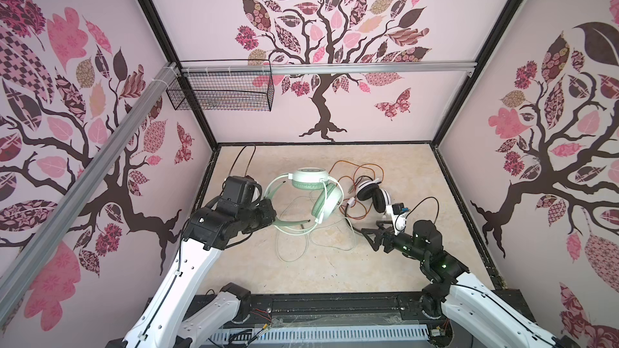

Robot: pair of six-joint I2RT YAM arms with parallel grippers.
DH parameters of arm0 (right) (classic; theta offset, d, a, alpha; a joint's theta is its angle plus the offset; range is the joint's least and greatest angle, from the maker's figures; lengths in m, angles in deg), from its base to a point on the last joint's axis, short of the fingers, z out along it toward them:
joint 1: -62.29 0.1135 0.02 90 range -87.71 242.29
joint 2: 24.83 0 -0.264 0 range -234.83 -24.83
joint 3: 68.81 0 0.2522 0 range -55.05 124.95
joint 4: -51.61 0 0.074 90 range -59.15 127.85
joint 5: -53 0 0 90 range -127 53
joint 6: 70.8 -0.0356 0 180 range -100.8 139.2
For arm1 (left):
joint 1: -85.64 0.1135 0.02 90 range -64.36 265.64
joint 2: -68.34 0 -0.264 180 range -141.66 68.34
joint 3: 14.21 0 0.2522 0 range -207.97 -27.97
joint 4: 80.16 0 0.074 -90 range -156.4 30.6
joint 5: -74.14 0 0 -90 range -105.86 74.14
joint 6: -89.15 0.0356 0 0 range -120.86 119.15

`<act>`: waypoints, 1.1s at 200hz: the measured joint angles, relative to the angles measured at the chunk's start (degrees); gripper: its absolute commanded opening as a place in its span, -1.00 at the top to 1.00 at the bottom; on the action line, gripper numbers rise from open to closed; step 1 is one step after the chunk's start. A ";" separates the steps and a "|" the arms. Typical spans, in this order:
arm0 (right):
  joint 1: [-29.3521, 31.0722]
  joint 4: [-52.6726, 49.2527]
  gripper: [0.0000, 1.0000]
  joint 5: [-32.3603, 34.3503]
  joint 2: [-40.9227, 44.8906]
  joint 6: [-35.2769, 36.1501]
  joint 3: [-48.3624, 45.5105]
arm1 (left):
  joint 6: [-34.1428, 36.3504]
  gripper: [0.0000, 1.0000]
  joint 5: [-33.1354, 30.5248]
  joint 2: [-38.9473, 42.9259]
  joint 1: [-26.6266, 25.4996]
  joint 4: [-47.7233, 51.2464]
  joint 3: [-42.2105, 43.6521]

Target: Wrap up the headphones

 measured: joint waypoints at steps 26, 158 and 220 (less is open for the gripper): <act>3.28 3.26 -0.88 1.60 -5.42 0.28 -0.63 | -0.28 1.00 1.81 0.04 0.00 0.94 -2.56; 12.63 26.71 -0.66 -1.36 -13.27 -0.31 -8.13 | 0.35 1.00 4.87 -5.29 0.48 1.95 -12.55; 18.45 39.04 -0.72 3.80 -23.21 -2.45 -9.57 | -0.17 1.00 12.66 -9.46 10.95 -0.44 -18.62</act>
